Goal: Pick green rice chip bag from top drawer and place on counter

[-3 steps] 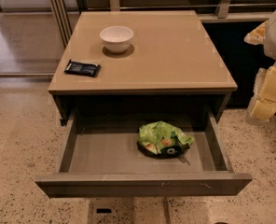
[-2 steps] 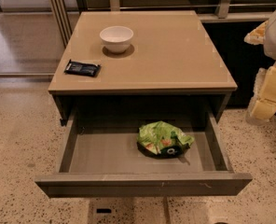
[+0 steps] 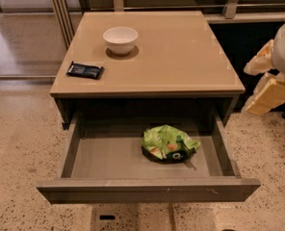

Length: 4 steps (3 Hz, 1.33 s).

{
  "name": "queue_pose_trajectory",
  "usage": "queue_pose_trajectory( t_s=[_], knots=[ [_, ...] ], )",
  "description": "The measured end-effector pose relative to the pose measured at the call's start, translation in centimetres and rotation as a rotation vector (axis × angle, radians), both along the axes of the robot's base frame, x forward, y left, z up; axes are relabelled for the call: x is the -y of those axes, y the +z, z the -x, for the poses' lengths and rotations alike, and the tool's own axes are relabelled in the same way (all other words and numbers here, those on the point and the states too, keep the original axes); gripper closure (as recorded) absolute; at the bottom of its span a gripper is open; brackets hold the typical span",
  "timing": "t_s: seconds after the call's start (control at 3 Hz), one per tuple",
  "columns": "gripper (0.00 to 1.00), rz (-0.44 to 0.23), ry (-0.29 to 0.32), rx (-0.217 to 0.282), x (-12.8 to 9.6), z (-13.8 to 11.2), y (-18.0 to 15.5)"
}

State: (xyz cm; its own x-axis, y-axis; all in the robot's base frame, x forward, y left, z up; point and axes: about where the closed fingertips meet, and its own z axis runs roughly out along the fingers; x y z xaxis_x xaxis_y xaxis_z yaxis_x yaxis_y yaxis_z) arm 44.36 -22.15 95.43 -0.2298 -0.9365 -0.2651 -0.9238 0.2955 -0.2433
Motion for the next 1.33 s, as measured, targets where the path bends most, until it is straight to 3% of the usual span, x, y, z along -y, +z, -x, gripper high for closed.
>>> queue_pose_trajectory(
  t_s=[0.67, 1.0, 1.33],
  knots=[
    [0.86, -0.308, -0.019, -0.036, 0.3, -2.2, -14.0],
    [1.0, -0.319, -0.02, -0.037, 0.3, -2.5, -14.5],
    [1.0, -0.316, -0.019, -0.037, 0.2, -2.4, -14.4]
  ],
)
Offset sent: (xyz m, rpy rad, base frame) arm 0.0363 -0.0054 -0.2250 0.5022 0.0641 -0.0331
